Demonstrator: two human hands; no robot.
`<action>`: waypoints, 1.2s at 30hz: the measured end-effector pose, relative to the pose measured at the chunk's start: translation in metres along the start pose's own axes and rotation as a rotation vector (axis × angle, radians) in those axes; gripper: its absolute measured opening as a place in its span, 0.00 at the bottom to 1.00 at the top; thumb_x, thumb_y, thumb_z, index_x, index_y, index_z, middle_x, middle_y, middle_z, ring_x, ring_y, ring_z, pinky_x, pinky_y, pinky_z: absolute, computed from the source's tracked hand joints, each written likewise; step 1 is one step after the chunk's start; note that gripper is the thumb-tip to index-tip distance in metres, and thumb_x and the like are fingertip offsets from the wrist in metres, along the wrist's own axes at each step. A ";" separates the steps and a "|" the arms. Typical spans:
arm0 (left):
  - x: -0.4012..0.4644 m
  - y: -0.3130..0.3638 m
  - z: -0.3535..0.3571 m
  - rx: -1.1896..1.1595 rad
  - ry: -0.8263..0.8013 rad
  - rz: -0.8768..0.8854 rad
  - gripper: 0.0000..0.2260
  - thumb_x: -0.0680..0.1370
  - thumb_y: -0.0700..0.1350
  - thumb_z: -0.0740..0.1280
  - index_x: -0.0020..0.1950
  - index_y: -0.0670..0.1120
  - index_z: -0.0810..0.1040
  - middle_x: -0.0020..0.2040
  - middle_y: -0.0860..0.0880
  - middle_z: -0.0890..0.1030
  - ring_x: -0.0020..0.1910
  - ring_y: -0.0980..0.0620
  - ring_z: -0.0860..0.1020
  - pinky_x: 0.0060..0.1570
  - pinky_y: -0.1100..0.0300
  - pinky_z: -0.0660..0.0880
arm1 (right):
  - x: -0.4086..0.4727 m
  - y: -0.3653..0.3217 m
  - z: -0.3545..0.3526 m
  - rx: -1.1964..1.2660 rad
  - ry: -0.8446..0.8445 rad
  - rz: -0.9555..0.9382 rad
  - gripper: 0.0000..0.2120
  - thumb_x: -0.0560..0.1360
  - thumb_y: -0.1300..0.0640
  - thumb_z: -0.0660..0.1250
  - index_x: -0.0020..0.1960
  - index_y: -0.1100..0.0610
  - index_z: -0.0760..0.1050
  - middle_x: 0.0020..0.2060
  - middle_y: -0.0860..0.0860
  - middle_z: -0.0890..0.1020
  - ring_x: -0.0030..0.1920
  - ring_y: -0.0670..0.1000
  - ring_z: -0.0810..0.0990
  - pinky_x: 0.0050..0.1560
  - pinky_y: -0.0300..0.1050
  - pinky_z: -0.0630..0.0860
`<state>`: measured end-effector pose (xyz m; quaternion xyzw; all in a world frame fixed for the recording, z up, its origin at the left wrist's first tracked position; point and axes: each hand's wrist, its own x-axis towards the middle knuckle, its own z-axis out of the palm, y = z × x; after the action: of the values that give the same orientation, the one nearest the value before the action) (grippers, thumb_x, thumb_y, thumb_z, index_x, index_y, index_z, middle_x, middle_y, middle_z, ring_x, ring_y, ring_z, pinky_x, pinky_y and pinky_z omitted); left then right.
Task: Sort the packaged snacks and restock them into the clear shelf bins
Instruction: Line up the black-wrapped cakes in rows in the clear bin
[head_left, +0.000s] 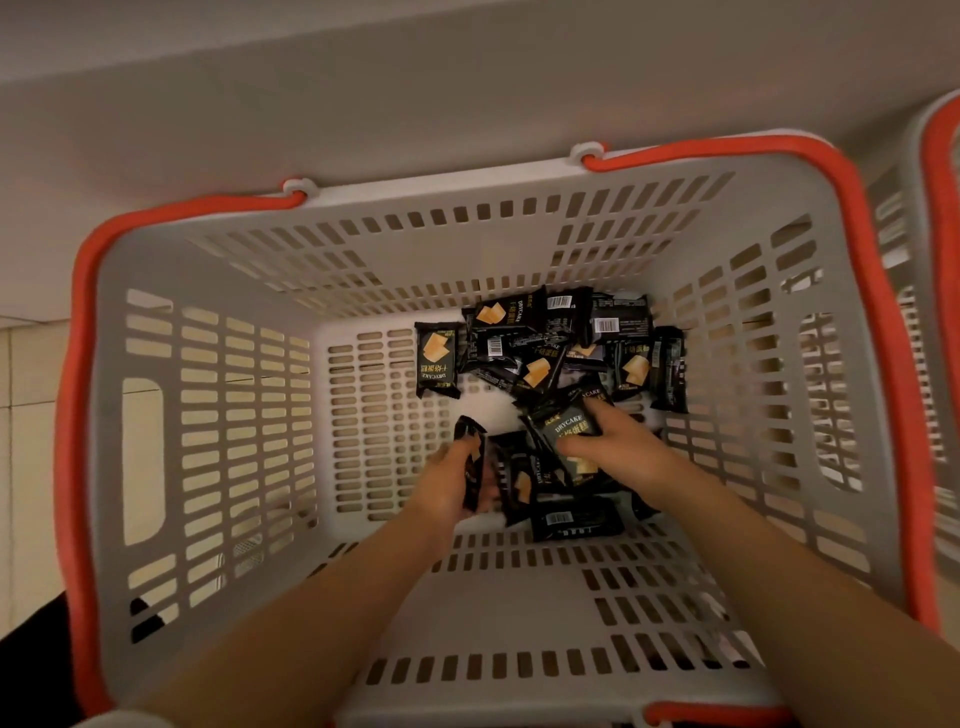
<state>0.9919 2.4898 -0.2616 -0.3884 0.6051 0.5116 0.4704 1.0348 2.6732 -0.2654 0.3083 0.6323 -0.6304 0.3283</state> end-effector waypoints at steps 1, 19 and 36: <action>-0.001 0.002 -0.002 -0.074 -0.055 -0.043 0.11 0.80 0.47 0.56 0.49 0.42 0.75 0.36 0.43 0.79 0.31 0.48 0.77 0.34 0.57 0.73 | -0.001 -0.001 -0.001 0.015 -0.042 -0.018 0.15 0.73 0.59 0.69 0.51 0.42 0.71 0.47 0.41 0.80 0.42 0.37 0.79 0.37 0.29 0.74; -0.005 0.039 -0.003 0.346 -0.271 -0.016 0.23 0.77 0.62 0.56 0.52 0.44 0.77 0.44 0.46 0.81 0.43 0.50 0.80 0.41 0.60 0.75 | -0.024 -0.028 0.009 -1.016 -0.104 -0.501 0.25 0.72 0.54 0.69 0.65 0.47 0.63 0.62 0.47 0.73 0.63 0.50 0.66 0.57 0.47 0.67; 0.022 -0.017 0.067 0.881 0.243 0.242 0.22 0.75 0.51 0.68 0.61 0.37 0.68 0.58 0.40 0.75 0.55 0.43 0.76 0.49 0.54 0.74 | -0.014 0.012 -0.010 -1.185 0.391 -0.052 0.39 0.76 0.50 0.64 0.74 0.64 0.45 0.68 0.60 0.64 0.65 0.57 0.67 0.56 0.48 0.73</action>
<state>1.0142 2.5534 -0.2897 -0.1354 0.8560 0.2083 0.4533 1.0528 2.6839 -0.2611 0.1678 0.9302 -0.1123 0.3064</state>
